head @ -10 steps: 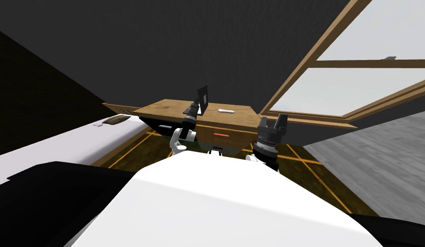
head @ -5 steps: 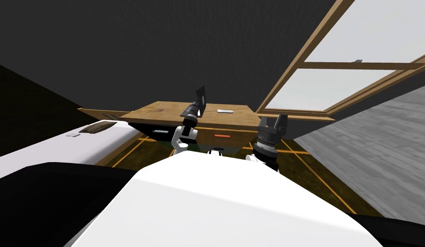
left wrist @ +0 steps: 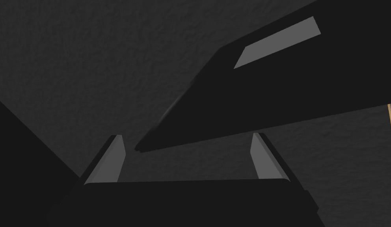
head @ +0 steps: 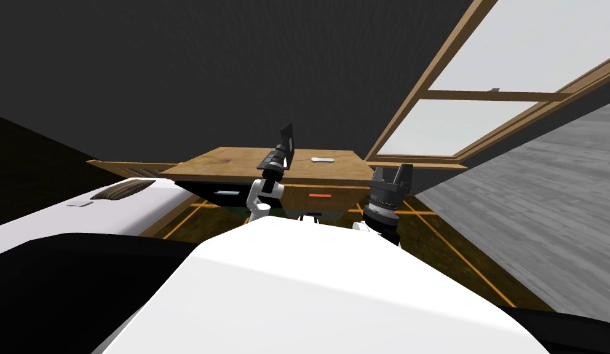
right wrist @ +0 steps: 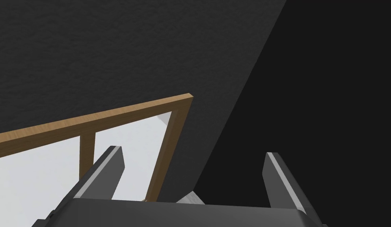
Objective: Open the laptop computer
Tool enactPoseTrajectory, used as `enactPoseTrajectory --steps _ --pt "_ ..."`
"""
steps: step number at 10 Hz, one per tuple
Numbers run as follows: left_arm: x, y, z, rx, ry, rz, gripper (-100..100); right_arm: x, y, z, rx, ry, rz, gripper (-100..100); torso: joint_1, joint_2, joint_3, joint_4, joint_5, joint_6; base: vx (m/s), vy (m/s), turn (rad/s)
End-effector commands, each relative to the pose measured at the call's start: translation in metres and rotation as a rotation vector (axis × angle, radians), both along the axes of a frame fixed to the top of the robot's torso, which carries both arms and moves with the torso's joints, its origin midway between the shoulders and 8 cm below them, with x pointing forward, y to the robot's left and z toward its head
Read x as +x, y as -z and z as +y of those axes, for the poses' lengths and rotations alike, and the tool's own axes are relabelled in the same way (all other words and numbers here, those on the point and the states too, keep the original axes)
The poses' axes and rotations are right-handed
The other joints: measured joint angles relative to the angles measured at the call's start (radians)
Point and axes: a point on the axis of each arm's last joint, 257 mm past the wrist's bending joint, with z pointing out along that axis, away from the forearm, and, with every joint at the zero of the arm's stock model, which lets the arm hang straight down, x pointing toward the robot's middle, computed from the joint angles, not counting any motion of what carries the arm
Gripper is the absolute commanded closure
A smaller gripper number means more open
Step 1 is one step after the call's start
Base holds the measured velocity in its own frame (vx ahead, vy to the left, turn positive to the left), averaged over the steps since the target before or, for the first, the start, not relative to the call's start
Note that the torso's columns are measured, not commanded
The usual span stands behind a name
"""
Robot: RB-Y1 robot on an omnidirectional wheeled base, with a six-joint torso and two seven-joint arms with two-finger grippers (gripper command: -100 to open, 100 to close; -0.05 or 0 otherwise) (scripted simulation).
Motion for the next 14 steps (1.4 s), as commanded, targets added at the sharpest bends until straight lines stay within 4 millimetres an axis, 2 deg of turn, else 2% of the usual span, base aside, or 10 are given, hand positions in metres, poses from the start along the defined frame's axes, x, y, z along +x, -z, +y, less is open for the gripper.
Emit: enactPoseTrajectory --steps 1,3,4,6,7,14 --pt "-0.003 -0.007 0.001 -0.001 -0.010 0.003 -100 0.000 0.000 0.000 0.000 0.000 0.000 0 0.001 -0.001 -0.001 0.000 0.000 0.000 0.071 0.017 -0.025" --pt "-0.004 -0.009 0.001 -0.001 -0.010 0.001 -100 0.000 0.000 0.000 0.000 0.000 0.000 0 0.001 0.000 0.000 0.000 0.000 0.000 0.036 0.001 -0.002" --pt "-0.001 -0.003 0.001 0.000 -0.005 0.003 100 0.000 0.000 0.000 0.000 0.000 0.000 0 0.001 0.004 0.002 0.001 0.000 0.000 -0.038 -0.007 0.036" --pt "0.001 0.002 0.000 0.000 0.000 0.003 100 0.000 0.000 0.000 0.000 0.000 0.000 0 0.001 0.007 0.005 0.000 0.003 0.000 -0.049 -0.007 0.034" --pt "0.000 -0.004 0.002 0.007 -0.007 -0.009 100 0.000 0.000 0.000 0.000 0.000 0.000 0 0.001 0.007 0.006 -0.002 0.003 0.000 -0.017 0.002 0.006" --pt "-0.001 -0.002 0.018 -0.314 0.057 -0.019 100 0.000 0.000 0.000 0.000 0.000 0.000 0 0.001 -0.005 -0.003 -0.003 0.001 0.002 0.026 0.013 0.082"
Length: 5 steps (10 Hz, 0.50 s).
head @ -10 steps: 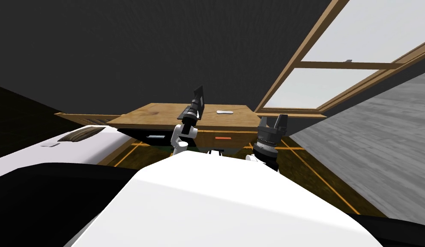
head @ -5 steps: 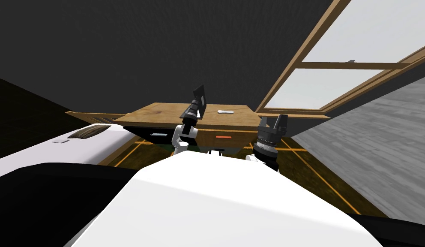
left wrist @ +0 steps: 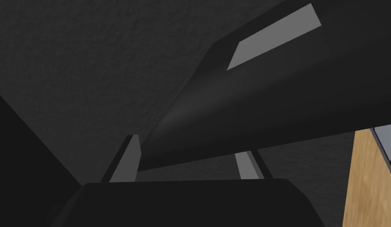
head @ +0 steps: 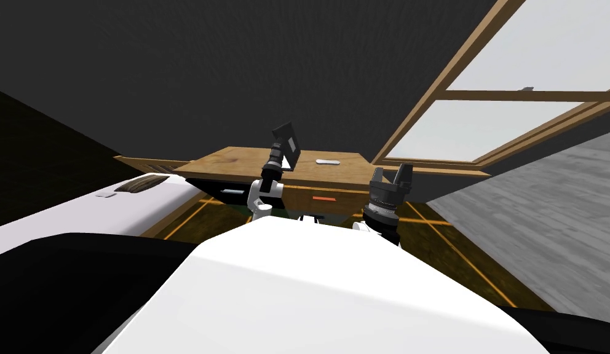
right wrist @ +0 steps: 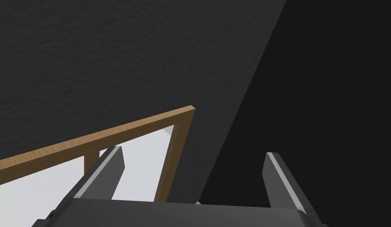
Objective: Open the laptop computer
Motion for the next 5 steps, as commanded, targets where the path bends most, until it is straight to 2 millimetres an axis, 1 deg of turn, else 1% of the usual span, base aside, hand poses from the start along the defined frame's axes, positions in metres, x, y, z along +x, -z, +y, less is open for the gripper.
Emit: enactPoseTrajectory --steps 1,2,3,5 --pt "0.000 0.003 0.005 -0.112 0.024 -0.003 100 0.000 0.000 0.000 0.000 0.000 0.000 0 0.000 0.001 0.001 0.001 0.000 0.000 0.028 0.010 0.068" --pt "0.000 0.003 0.008 -0.152 0.031 -0.006 100 0.000 0.000 0.000 0.000 0.000 0.000 0 0.000 0.003 0.002 0.002 -0.001 -0.001 0.029 0.007 0.062" --pt "0.000 0.003 0.007 -0.122 0.023 -0.002 100 0.000 0.000 0.000 0.000 0.000 0.000 0 0.000 0.005 0.003 0.003 -0.001 -0.001 0.015 0.004 0.018" --pt "0.000 0.012 0.016 -0.210 0.049 0.003 100 0.000 0.000 0.000 0.000 0.000 0.000 0 0.000 0.008 0.005 0.004 -0.001 -0.002 0.024 -0.016 0.092"
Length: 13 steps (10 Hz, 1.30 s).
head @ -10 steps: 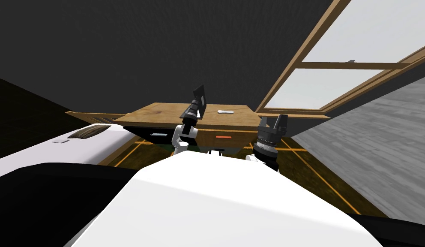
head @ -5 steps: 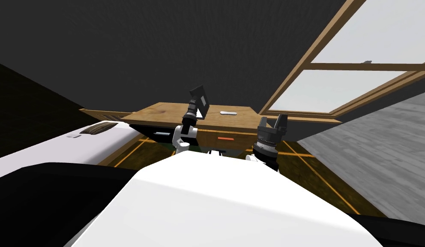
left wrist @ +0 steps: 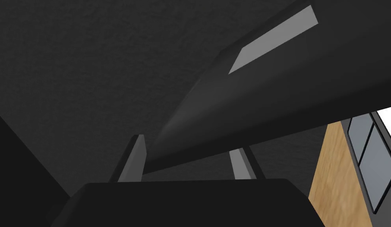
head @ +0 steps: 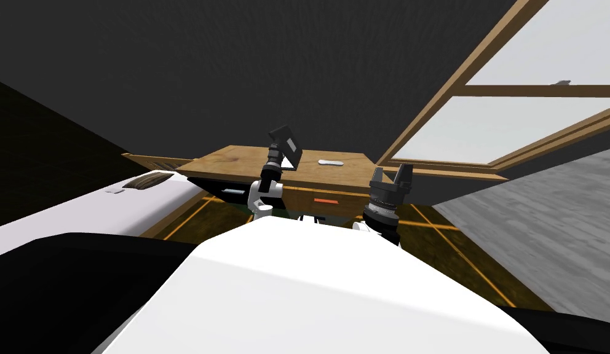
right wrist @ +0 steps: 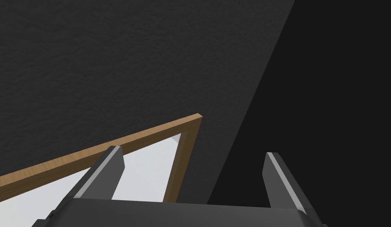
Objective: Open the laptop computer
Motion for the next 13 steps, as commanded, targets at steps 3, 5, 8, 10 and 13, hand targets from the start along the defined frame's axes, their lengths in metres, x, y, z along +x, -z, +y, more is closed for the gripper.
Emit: enactPoseTrajectory --steps 3,5,8,10,13 --pt "0.000 0.017 0.018 -0.189 0.058 0.005 100 0.000 0.000 0.000 0.000 0.000 0.000 0 0.001 -0.001 -0.001 0.001 0.000 0.000 0.024 -0.037 0.107" --pt "-0.001 0.025 0.026 -0.271 0.080 0.005 100 0.000 0.000 0.000 0.000 0.000 0.000 0 0.001 0.002 0.001 0.001 0.000 0.000 -0.014 -0.020 0.058" --pt "-0.003 0.036 0.040 -0.397 0.111 0.003 100 0.000 0.000 0.000 0.000 0.000 0.000 0 0.000 0.001 0.000 0.002 -0.001 0.000 -0.024 -0.036 0.102" --pt "-0.003 0.036 0.040 -0.400 0.111 0.002 100 0.000 0.000 0.000 0.000 0.000 0.000 0 0.001 -0.001 -0.001 0.001 -0.001 0.001 -0.003 -0.005 0.014" --pt "-0.009 0.028 0.041 -0.398 0.102 0.009 -100 0.000 0.000 0.000 0.000 0.000 0.000 0 0.001 -0.001 -0.001 0.001 -0.001 0.000 0.004 0.009 -0.025"
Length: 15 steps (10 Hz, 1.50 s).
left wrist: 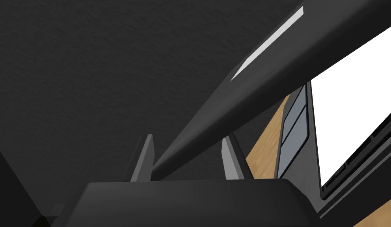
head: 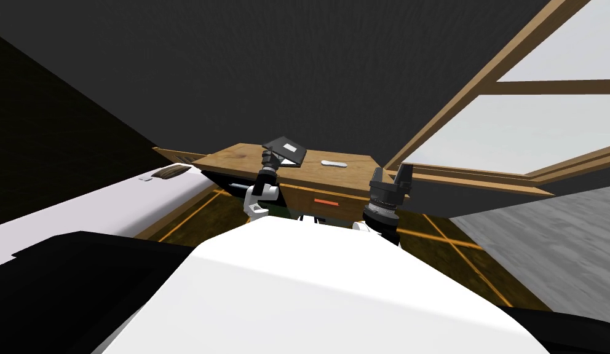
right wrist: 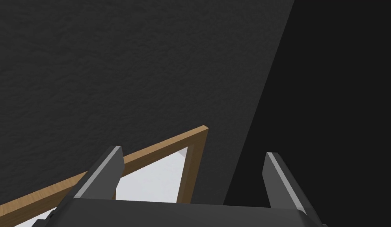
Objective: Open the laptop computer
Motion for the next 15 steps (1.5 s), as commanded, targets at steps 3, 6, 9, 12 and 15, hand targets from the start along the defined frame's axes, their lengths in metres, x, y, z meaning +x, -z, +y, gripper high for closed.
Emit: enactPoseTrajectory --steps 3,6,9,12,15 --pt "-0.015 -0.023 0.003 0.002 -0.015 0.001 -100 0.000 0.000 0.000 0.000 0.000 0.000 0 -0.001 0.001 0.001 0.001 -0.001 0.000 0.011 0.014 -0.041" --pt "-0.028 -0.039 0.005 0.002 -0.027 0.001 -100 0.000 0.000 0.000 0.000 0.000 0.000 0 -0.001 0.001 0.001 0.000 0.000 0.000 0.012 0.016 -0.047" --pt "-0.042 -0.055 0.007 -0.001 -0.039 0.000 -100 0.000 0.000 0.000 0.000 0.000 0.000 0 0.000 0.000 0.001 0.001 0.000 0.000 0.013 0.018 -0.051" --pt "-0.038 -0.046 0.009 -0.001 -0.039 0.014 0 0.000 0.000 0.000 0.000 0.000 0.000 0 -0.001 0.001 0.001 0.000 0.000 0.000 -0.001 0.003 -0.007" --pt "-0.038 -0.047 0.009 -0.001 -0.039 0.013 0 0.000 0.000 0.000 0.000 0.000 0.000 0 0.001 -0.002 -0.001 -0.002 0.001 0.000 0.000 0.000 0.000"
